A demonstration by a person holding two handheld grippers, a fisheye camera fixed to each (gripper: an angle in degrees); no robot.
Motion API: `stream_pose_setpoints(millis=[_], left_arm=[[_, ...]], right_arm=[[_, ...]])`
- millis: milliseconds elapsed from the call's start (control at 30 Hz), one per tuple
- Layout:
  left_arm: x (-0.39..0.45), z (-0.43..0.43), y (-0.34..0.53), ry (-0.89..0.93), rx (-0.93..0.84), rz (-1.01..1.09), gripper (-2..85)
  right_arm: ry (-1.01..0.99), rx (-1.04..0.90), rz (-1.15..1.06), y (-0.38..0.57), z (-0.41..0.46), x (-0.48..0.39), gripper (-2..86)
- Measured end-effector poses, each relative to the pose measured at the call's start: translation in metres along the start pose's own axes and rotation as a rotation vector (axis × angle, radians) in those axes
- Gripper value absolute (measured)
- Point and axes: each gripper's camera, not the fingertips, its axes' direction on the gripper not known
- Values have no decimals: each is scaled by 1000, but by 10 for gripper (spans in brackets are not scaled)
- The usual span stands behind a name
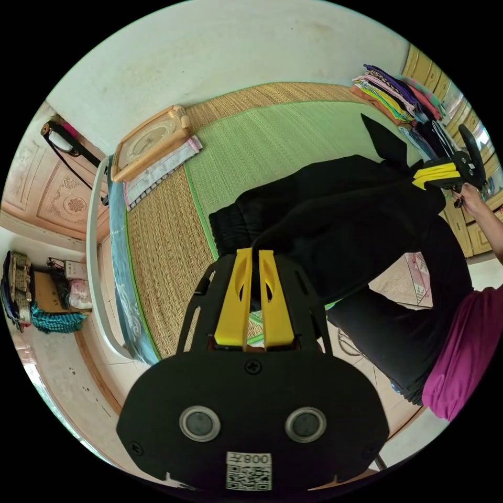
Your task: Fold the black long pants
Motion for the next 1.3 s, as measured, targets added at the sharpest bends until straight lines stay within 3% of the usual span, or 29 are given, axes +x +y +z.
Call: stream_pose_setpoints(millis=[800,1300], left_arm=[[6,0,141,6,-126,-16,12],[-8,-7,232,-25,-132,-61,11]], right_arm=[[-80,-177,-4,39,115,-108,9],[-173,-117,-16,41,141,-134,11]])
